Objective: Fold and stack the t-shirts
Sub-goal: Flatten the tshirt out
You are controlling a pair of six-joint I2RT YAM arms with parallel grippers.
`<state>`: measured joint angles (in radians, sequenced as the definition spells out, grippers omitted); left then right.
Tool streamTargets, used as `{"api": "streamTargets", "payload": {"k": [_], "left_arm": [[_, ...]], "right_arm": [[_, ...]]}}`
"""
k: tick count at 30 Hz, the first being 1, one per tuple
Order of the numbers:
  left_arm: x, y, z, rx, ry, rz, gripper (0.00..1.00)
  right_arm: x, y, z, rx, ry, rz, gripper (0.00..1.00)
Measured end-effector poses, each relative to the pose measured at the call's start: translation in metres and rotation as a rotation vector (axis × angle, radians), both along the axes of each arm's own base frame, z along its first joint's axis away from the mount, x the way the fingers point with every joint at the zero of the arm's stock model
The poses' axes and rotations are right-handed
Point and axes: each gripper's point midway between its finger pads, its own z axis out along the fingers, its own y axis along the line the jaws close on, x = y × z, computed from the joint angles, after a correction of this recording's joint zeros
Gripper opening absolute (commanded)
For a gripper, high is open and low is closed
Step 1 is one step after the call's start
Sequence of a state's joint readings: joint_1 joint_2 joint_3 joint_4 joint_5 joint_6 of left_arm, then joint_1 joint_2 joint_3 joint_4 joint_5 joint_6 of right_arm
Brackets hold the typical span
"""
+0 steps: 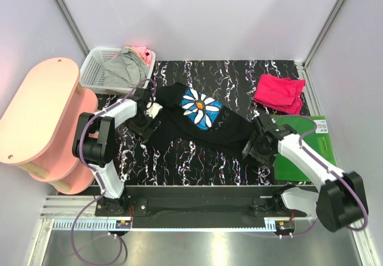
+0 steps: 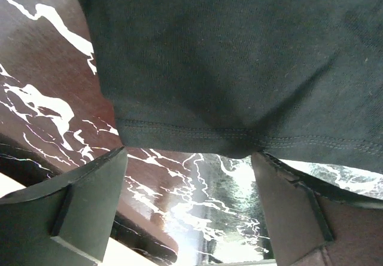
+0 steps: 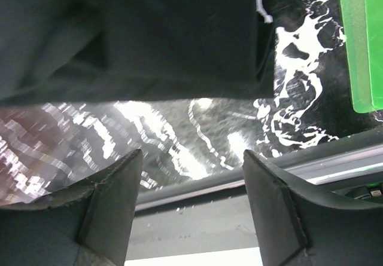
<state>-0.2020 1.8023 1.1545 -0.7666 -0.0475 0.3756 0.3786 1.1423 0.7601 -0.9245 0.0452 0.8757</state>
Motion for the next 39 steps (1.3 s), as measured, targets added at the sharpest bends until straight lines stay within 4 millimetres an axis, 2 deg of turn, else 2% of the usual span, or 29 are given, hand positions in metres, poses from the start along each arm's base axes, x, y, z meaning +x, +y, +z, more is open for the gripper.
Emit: {"api": "streamTargets", "payload": {"k": [5, 12, 13, 19, 22, 25, 27, 29, 30, 33, 39], "left_arm": [[0.001, -0.001, 0.0, -0.015, -0.001, 0.014, 0.66], [0.002, 0.002, 0.0, -0.022, -0.002, 0.018, 0.4], [0.002, 0.002, 0.0, -0.022, -0.002, 0.019, 0.31], [0.003, 0.01, -0.001, -0.026, -0.001, 0.027, 0.06], [0.002, 0.012, -0.002, -0.031, 0.004, 0.03, 0.0], [-0.001, 0.015, -0.004, -0.036, 0.012, 0.032, 0.0], [-0.001, 0.016, -0.004, -0.038, 0.012, 0.032, 0.03], [-0.003, 0.017, -0.002, -0.04, 0.012, 0.031, 0.24], [-0.002, 0.017, -0.002, -0.041, 0.009, 0.028, 0.46], [-0.001, 0.017, 0.002, -0.049, -0.003, 0.028, 0.63], [-0.005, 0.015, 0.007, -0.068, -0.012, 0.03, 0.67]], "right_arm": [[0.0, -0.005, -0.025, -0.057, 0.079, -0.036, 0.79], [-0.001, -0.016, -0.035, -0.115, 0.083, -0.072, 0.8], [-0.001, -0.017, -0.036, -0.122, 0.084, -0.078, 0.79], [-0.001, -0.022, -0.048, -0.159, 0.109, -0.094, 0.69], [0.001, -0.022, -0.057, -0.17, 0.131, -0.095, 0.66], [0.007, -0.018, -0.057, -0.166, 0.132, -0.098, 0.49], [0.011, -0.016, -0.058, -0.161, 0.124, -0.096, 0.42], [0.014, -0.015, -0.058, -0.155, 0.111, -0.099, 0.42], [0.016, -0.015, -0.058, -0.153, 0.107, -0.097, 0.42], [0.016, -0.015, -0.058, -0.153, 0.106, -0.095, 0.43], [0.016, -0.015, -0.058, -0.152, 0.104, -0.092, 0.43]]}}
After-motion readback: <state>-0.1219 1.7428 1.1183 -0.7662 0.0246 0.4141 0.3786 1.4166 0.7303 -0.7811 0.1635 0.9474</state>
